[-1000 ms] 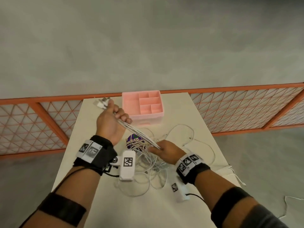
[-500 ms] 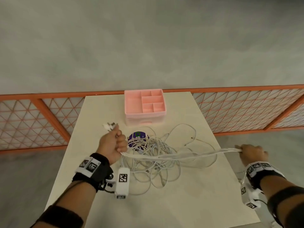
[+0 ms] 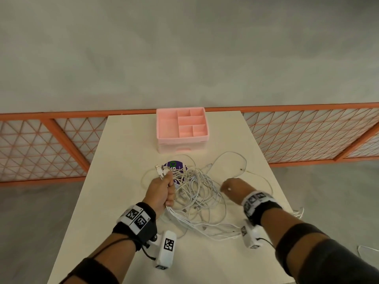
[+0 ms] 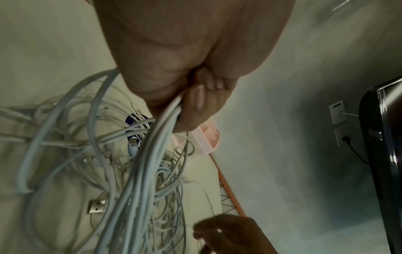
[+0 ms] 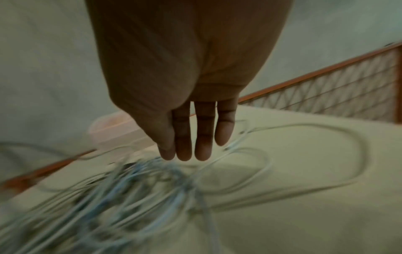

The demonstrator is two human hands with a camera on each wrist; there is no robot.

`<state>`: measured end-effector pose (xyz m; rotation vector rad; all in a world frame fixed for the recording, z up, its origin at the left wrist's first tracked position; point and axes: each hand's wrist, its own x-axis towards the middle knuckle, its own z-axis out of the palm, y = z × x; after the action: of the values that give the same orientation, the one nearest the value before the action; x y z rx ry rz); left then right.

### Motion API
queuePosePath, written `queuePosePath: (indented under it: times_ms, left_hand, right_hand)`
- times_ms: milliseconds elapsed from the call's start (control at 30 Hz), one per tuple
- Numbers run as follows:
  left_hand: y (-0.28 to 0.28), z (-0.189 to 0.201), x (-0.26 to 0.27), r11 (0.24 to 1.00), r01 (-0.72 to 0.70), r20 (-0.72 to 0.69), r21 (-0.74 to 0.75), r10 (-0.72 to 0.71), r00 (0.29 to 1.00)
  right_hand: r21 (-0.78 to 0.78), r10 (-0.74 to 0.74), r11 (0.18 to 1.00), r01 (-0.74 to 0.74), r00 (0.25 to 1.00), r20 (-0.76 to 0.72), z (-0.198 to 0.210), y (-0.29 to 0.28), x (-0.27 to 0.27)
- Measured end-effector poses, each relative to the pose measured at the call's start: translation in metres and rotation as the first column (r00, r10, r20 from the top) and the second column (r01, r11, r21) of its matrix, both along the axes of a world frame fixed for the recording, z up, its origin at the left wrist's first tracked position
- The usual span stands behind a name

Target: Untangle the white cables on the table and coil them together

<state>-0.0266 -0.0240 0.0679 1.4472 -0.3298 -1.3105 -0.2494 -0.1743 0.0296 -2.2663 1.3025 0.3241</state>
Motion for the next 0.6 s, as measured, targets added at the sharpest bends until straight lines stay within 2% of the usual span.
queuePosePath:
  times_ms: [67, 133, 267, 367, 467, 600]
  left_hand:
    - [0.001, 0.004, 0.001, 1.000, -0.009, 0.021, -0.001, 0.009, 1.000]
    - [0.003, 0.007, 0.003, 1.000, -0.015, 0.040, 0.002, 0.015, 0.999]
    - [0.006, 0.009, 0.007, 0.999, -0.033, 0.040, -0.005, 0.033, 0.999]
    - [0.008, 0.008, 0.010, 0.998, -0.058, 0.035, -0.012, 0.059, 0.998]
    - [0.008, 0.010, 0.009, 0.998, -0.063, 0.066, -0.030, 0.065, 0.996]
    - [-0.004, 0.017, 0.008, 0.985, -0.099, 0.060, -0.141, 0.108, 0.992]
  right_hand:
    - [0.037, 0.071, 0.997, -0.072, 0.997, 0.037, -0.012, 0.017, 0.033]
    - [0.056, 0.121, 0.991, -0.122, 0.993, 0.012, -0.025, 0.034, 0.054]
    - [-0.026, 0.073, 0.997, -0.073, 0.997, -0.005, -0.037, 0.045, 0.059]
    - [-0.074, 0.062, 0.995, -0.063, 0.998, -0.010, -0.031, 0.042, 0.054]
    - [-0.086, 0.116, 0.989, -0.118, 0.993, -0.030, -0.017, 0.034, 0.056]
    - [-0.015, 0.166, 0.986, -0.165, 0.983, 0.078, 0.017, 0.020, 0.065]
